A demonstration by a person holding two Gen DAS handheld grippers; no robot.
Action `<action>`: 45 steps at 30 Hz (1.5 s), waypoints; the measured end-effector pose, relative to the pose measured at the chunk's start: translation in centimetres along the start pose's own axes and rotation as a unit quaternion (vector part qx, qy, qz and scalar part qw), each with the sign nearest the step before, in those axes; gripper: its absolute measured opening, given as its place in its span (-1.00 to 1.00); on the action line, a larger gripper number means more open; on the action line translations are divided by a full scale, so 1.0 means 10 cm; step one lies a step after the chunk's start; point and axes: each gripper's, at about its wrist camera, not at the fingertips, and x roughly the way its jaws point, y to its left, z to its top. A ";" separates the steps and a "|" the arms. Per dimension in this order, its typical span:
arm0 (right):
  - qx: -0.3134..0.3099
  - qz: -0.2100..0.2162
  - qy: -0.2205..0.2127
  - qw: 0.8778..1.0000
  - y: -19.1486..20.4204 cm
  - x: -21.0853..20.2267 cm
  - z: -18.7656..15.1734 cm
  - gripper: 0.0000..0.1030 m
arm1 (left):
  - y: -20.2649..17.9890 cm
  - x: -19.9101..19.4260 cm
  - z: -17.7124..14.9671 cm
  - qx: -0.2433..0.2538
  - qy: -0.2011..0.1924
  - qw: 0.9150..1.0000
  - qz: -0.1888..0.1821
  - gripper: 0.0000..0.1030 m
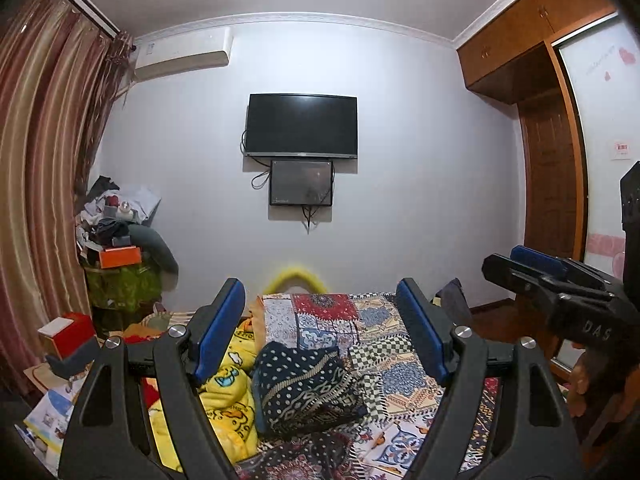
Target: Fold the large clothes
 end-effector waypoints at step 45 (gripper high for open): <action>-0.004 -0.071 0.009 0.997 -0.05 -0.18 -0.01 1.00 | -0.06 -0.07 -0.12 0.010 0.000 0.999 0.035 0.99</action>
